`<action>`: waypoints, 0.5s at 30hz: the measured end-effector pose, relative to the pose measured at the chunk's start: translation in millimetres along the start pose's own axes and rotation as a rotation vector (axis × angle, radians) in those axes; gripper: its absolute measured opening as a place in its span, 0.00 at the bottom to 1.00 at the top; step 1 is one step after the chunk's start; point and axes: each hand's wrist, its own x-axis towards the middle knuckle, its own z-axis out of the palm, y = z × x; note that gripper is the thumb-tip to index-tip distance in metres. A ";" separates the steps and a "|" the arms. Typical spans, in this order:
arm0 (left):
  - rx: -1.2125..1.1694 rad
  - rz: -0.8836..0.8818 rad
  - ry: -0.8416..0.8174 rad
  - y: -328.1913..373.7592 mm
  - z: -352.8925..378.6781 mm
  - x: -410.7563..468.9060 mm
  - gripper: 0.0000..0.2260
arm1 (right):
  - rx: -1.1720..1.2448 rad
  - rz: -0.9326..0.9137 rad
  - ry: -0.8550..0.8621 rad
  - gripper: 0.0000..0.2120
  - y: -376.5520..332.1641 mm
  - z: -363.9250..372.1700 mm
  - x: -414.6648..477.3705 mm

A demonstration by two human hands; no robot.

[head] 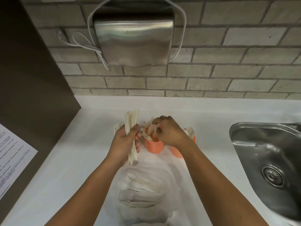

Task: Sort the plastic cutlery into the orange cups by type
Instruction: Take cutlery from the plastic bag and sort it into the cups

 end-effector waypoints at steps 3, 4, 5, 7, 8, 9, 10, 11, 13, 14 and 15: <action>-0.005 -0.002 -0.010 -2.4 -1.7 1.5 0.07 | 0.141 -0.061 0.126 0.21 1.6 -1.0 -7.8; -0.010 -0.006 -0.011 -2.9 -1.6 2.6 0.07 | 0.159 -0.102 0.159 0.21 2.5 0.7 -11.1; -0.017 -0.010 -0.011 -3.1 -1.0 3.9 0.07 | 0.147 -0.151 0.186 0.20 2.8 3.3 -14.0; -0.039 -0.028 -0.005 -3.2 1.6 5.9 0.07 | 0.048 -0.225 0.186 0.15 5.6 12.1 -16.0; -0.056 -0.039 -0.005 -3.3 3.2 6.7 0.07 | -0.014 -0.233 0.164 0.13 6.1 16.2 -15.6; -0.072 -0.050 -0.008 -3.3 4.8 7.3 0.07 | -0.062 -0.218 0.148 0.11 5.2 19.8 -14.7; -0.083 -0.061 -0.015 -3.0 6.2 7.3 0.07 | -0.088 -0.191 0.155 0.10 3.4 22.3 -13.3; -0.086 -0.070 -0.021 -2.6 7.3 6.9 0.06 | -0.098 -0.156 0.180 0.09 1.5 24.6 -12.0; -0.086 -0.085 -0.035 -1.8 8.2 5.7 0.06 | -0.132 -0.085 0.231 0.12 -2.2 27.9 -8.4; -0.089 -0.092 -0.045 -1.3 7.7 4.8 0.07 | -0.170 -0.059 0.242 0.13 -4.5 28.5 -6.5; -0.092 -0.098 -0.056 -0.7 7.0 4.0 0.08 | -0.214 -0.039 0.245 0.14 -6.5 28.3 -5.0</action>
